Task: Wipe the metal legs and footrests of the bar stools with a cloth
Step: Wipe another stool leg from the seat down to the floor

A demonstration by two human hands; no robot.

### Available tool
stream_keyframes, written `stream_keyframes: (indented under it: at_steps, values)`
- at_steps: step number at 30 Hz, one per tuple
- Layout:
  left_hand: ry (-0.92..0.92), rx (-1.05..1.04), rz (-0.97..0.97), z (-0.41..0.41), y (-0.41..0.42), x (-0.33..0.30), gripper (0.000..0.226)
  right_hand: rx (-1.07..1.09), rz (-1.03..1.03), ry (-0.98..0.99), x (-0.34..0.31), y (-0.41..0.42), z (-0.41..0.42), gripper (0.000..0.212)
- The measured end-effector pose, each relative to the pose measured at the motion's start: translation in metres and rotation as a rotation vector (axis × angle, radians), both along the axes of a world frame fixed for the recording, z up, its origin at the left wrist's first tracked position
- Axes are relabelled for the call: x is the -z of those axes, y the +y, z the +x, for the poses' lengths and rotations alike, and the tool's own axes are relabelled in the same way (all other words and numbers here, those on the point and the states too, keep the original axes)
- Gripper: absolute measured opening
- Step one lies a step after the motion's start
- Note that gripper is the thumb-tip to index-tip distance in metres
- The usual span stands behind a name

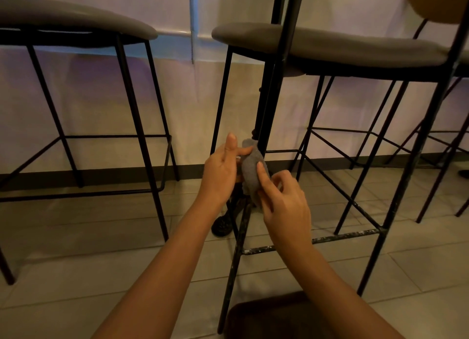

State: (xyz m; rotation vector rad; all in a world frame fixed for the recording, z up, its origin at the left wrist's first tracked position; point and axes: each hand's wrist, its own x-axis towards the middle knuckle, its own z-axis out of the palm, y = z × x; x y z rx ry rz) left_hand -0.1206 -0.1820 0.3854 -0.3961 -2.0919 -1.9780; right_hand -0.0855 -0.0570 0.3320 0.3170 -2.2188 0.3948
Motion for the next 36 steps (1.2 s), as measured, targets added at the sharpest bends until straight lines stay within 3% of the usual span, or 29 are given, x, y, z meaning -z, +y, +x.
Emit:
stream_keyframes:
  at_steps: [7,10,12,17,20,29,36]
  values:
    - [0.010,-0.022,-0.033,0.000,-0.001,-0.001,0.073,-0.061,-0.120,0.021,-0.001,-0.029,0.001,0.061]
    - [0.010,0.011,-0.040,-0.003,-0.004,-0.002,0.066,-0.127,-0.134,0.004,-0.001,-0.024,-0.006,0.067]
    - [0.022,0.034,-0.075,-0.007,-0.008,-0.008,0.058,-0.155,-0.121,-0.011,-0.002,-0.020,-0.010,0.060]
    - [0.262,0.021,-0.208,-0.023,-0.014,-0.034,0.031,-0.146,-0.075,0.017,-0.002,-0.012,-0.015,0.055]
    - [0.400,0.036,-0.293,-0.025,-0.004,-0.047,0.043,-0.159,-0.056,0.025,-0.001,-0.011,-0.014,0.060]
    - [0.461,0.044,-0.275,-0.028,0.008,-0.048,0.061,-0.198,0.051,-0.026,0.038,-0.006,-0.006,0.075]
    - [0.457,0.106,-0.262,-0.030,0.005,-0.045,0.060,-0.181,0.037,0.074,0.007,0.008,-0.017,0.051]
